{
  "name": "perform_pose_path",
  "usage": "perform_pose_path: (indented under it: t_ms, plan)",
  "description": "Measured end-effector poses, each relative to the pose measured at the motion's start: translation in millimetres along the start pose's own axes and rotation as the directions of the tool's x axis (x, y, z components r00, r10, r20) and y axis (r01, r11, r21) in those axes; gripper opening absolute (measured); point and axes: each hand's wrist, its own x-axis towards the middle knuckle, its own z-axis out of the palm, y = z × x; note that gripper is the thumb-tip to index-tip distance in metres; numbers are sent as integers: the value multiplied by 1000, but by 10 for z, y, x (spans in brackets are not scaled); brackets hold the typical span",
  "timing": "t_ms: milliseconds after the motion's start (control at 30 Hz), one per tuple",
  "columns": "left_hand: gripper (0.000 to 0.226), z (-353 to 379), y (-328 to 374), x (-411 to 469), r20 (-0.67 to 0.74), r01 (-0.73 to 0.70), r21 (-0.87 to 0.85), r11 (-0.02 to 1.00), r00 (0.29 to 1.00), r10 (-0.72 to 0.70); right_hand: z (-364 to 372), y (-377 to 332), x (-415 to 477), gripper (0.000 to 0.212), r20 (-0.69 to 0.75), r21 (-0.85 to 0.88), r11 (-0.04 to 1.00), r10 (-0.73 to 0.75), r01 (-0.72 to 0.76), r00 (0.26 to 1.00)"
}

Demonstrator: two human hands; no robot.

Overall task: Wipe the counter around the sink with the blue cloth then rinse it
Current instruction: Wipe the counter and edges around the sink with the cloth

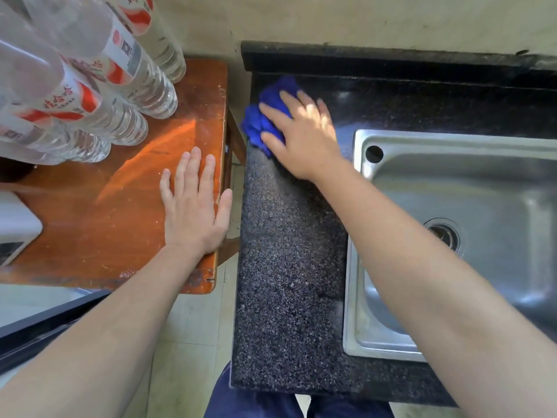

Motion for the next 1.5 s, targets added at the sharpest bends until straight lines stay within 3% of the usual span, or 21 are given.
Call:
perform_pose_path:
  t_ms: [100,233,433,533,667,833,933,1067,1233,1400,1500]
  plan:
    - [64,-2,2,-1,-8,2,-15,1000,1000,-2,47,-165,223,55,-25,-14,998,53,-53,998]
    - [65,13,-16,-20,-20,0,-24,1000,1000,-1,260,-312,-558,49,-132,73,994,-77,87,988]
    - [76,7,-12,-8,6,5,23,1000,1000,-5,318,-81,-1920,51,-19,24,995,-96,97,995]
    - [81,-13,3,7,23,11,34,999,1000,-12,203,216,-1520,51,-51,-11,999,-37,36,998]
    - [82,-23,10,14,25,13,30,999,1000,-14,73,400,-541,54,-139,11,988,151,-151,979]
    - [75,-11,5,8,8,11,5,1000,1000,-11,94,120,-223,59,-142,77,941,338,-330,930]
    - [72,4,-5,-9,-15,7,-9,1000,1000,-7,312,-327,-963,56,-175,116,981,176,-157,969]
    - [70,13,-2,-13,-28,1,-24,1000,1000,-2,560,-756,-2292,53,-33,139,987,-83,87,996]
    - [74,-16,2,-12,-6,1,-35,999,1000,-1,474,-405,-2575,51,48,39,962,-274,272,961]
    - [77,-24,-10,3,7,-11,-41,999,1000,11,239,125,-1507,56,-97,6,992,129,-129,987]
    - [77,-6,-31,-15,7,-20,-38,999,1000,20,211,93,-960,59,-128,6,972,232,-233,964]
